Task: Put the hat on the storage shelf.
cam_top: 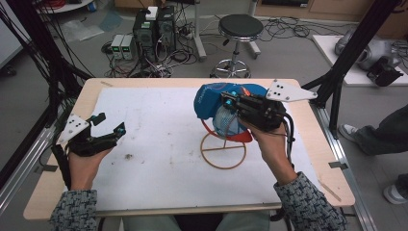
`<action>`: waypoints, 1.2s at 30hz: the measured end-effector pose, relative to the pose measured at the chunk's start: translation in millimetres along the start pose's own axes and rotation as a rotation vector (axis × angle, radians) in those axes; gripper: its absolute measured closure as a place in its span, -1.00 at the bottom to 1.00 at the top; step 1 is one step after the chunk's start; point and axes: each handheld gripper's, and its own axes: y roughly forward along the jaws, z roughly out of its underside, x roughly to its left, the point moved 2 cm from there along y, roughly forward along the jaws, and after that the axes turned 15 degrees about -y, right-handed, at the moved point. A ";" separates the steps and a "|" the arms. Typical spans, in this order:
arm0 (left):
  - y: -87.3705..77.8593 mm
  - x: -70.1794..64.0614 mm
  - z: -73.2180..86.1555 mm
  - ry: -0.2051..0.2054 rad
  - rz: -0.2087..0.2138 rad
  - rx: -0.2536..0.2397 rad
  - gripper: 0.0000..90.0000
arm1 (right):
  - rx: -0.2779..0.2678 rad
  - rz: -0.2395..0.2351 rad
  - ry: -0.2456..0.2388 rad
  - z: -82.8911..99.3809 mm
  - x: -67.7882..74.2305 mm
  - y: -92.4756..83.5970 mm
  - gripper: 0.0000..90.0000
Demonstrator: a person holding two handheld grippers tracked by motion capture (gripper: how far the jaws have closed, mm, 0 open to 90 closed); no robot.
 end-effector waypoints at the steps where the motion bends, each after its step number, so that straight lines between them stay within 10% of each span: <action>1: 0.0 0.0 0.0 0.000 0.000 0.000 -0.57 | 0.002 -0.001 0.001 -0.3 1.1 0.1 0.97; 7: 0.7 -0.2 0.5 0.004 0.001 0.003 -0.57 | 0.016 -0.021 0.020 0.6 6.5 2.8 0.96; 15: 0.2 0.5 0.3 -0.001 0.002 0.001 -0.57 | 0.104 0.068 -0.124 10.2 10.7 1.3 0.95; 36: 0.5 0.0 0.4 0.001 0.004 0.006 -0.57 | 0.116 0.185 -0.130 27.7 -0.2 -12.3 0.63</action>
